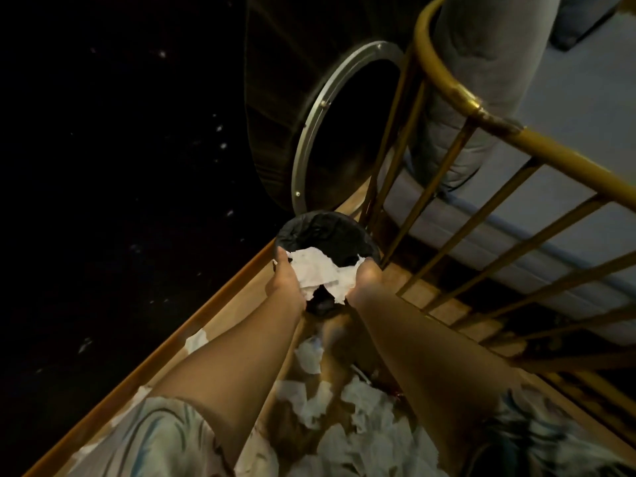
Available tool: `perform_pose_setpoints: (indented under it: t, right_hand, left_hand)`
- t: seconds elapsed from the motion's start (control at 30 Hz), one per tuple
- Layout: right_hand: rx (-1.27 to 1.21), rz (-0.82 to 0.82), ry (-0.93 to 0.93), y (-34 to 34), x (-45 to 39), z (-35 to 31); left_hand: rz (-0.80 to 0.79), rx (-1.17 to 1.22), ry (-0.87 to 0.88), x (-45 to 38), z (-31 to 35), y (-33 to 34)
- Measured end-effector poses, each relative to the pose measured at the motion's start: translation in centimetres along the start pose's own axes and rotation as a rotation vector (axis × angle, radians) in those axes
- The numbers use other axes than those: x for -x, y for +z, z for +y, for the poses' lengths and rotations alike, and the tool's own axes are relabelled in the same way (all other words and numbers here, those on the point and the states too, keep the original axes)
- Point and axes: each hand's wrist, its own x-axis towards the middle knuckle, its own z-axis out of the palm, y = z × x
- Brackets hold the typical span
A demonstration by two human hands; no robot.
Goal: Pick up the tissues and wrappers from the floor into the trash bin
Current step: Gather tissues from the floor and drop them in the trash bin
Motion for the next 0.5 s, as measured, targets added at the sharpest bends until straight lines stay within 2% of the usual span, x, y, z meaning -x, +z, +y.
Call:
perform_pose_setpoints:
  t: [0.03, 0.1, 0.2, 0.33, 0.4, 0.5]
  right_hand:
    - [0.000, -0.020, -0.003, 0.2, -0.9, 0.0]
    - [-0.103, -0.171, 0.096, 0.7, -3.1, 0.1]
    - [-0.329, -0.318, 0.194, 1.0, -4.7, 0.0]
    - [-0.296, -0.196, 0.166, 0.2, -5.3, 1.4]
    - [-0.159, -0.120, 0.077, -0.5, -4.7, 2.9]
    - [0.056, -0.119, -0.010, -1.3, -3.0, 5.4]
  left_hand:
    - [-0.051, 0.049, 0.007, 0.4, 0.2, 0.3]
    - [-0.179, 0.057, 0.013, 3.5, 1.1, 1.9]
    - [-0.219, 0.094, 0.006, 3.9, 1.1, 2.7]
    - [-0.132, 0.017, 0.012, 3.3, 0.8, 1.0]
    - [-0.074, -0.034, 0.019, 3.3, 0.3, -0.4]
    - [-0.028, -0.085, 0.037, 3.9, -0.7, -2.9]
